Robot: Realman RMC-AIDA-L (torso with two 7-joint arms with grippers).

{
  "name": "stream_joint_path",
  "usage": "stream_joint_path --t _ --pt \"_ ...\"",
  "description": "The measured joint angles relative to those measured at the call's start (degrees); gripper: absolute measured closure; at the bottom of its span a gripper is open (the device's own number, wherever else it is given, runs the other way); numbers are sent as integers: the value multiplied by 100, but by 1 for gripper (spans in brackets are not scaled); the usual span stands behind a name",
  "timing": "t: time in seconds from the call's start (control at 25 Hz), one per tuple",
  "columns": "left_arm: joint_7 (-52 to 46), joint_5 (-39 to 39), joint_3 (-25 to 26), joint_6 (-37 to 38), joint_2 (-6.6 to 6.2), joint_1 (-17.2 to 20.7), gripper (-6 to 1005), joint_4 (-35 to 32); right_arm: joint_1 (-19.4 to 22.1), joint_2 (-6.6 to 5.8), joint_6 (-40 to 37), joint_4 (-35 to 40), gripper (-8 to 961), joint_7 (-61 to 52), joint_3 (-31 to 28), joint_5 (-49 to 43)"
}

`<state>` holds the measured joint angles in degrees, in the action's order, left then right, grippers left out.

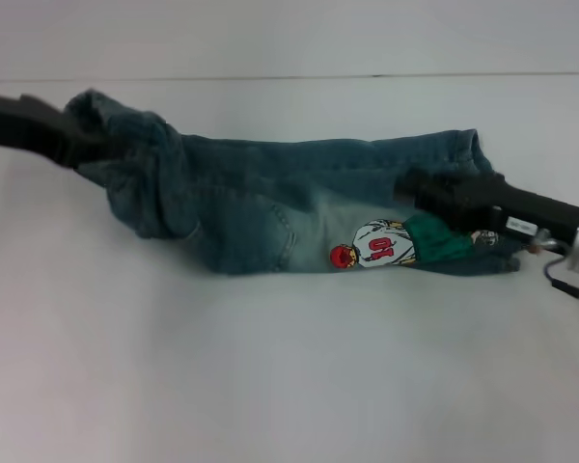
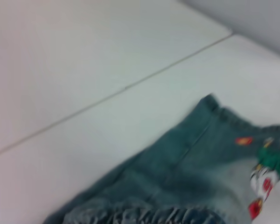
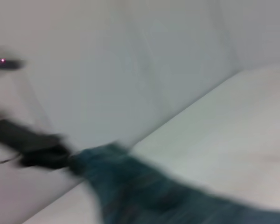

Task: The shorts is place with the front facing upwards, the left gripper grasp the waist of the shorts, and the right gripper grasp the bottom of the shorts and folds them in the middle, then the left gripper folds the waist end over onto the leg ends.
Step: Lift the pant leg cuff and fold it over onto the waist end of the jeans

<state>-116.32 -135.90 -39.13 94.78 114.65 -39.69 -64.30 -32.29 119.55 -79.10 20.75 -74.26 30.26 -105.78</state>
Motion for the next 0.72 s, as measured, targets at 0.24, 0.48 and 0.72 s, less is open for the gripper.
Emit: stream_joint_path --t 0.24,0.48,0.72 --pt "-25 536 1 51 -26 -222 937 21 -279 87 1152 -1710 622 2340 -76 1849" --pt "-22 782 -47 203 -79 -645 936 117 -711 149 1682 -2956 910 3868 -565 2734" --pt "-38 1157 -79 361 -20 -971 939 184 -1131 197 2235 -3495 947 4428 -970 2632"
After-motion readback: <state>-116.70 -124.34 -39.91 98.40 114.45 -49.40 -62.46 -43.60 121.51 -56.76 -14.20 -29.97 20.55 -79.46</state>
